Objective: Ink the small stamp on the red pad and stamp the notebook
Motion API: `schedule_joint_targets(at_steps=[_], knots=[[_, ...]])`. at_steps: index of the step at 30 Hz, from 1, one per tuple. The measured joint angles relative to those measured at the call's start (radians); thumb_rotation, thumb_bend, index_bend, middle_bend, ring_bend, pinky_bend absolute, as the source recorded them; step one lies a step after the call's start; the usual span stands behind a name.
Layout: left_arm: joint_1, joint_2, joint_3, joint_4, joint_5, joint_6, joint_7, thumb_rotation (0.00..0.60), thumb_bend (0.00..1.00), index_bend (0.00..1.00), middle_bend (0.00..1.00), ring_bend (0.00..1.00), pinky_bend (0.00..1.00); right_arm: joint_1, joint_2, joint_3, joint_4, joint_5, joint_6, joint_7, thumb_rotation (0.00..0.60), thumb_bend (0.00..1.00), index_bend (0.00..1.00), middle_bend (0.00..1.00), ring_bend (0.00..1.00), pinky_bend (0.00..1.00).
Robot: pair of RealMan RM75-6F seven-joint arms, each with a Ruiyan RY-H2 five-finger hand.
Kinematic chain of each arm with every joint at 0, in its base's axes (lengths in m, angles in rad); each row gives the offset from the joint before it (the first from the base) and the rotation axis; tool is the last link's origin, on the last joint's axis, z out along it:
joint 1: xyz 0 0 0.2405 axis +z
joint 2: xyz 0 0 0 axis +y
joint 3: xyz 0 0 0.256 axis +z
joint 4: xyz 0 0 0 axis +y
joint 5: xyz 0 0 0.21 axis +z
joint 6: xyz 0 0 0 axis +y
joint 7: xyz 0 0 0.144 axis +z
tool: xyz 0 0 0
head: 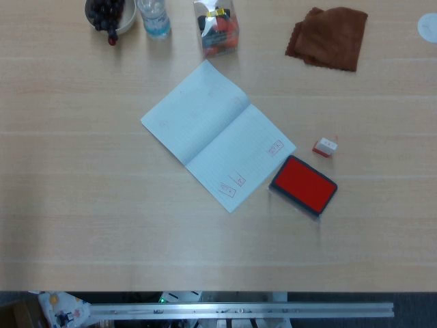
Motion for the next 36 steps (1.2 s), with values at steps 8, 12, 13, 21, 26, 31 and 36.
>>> schedule_joint_targets(at_steps=[8,12,13,21,26,31,36], knots=[[0.002,0.003,0.005,0.002,0.005,0.000,-0.006,0.600,0.27,0.04,0.04,0.03,0.06,0.013,-0.005,0.003,-0.029,-0.006,-0.028,-0.032,0.600,0.28,0.47,0.42,0.30,0.30],[0.001,0.005,0.008,0.004,0.010,-0.002,-0.010,0.600,0.27,0.04,0.04,0.03,0.06,0.039,-0.020,0.008,-0.047,0.009,-0.065,-0.079,0.600,0.20,0.47,0.42,0.30,0.29],[0.001,0.005,0.008,0.004,0.011,-0.003,-0.011,0.600,0.27,0.04,0.04,0.03,0.06,0.049,-0.031,0.010,-0.049,0.015,-0.075,-0.097,0.600,0.17,0.47,0.42,0.30,0.29],[0.005,0.013,0.013,0.002,0.023,0.006,-0.023,0.600,0.27,0.04,0.04,0.03,0.06,0.133,-0.152,0.029,-0.046,0.086,-0.164,-0.241,0.600,0.13,0.47,0.42,0.30,0.29],[0.008,0.017,0.017,0.000,0.031,0.011,-0.027,0.600,0.27,0.04,0.04,0.03,0.06,0.205,-0.247,0.043,-0.031,0.161,-0.228,-0.340,0.600,0.13,0.47,0.42,0.30,0.29],[0.012,0.019,0.022,0.000,0.040,0.018,-0.030,0.600,0.27,0.04,0.04,0.03,0.06,0.271,-0.347,0.060,0.006,0.249,-0.265,-0.422,0.600,0.16,0.47,0.42,0.30,0.29],[0.013,0.024,0.025,0.000,0.042,0.017,-0.037,0.600,0.27,0.04,0.04,0.03,0.06,0.320,-0.437,0.069,0.052,0.312,-0.274,-0.489,0.600,0.16,0.47,0.42,0.30,0.29]])
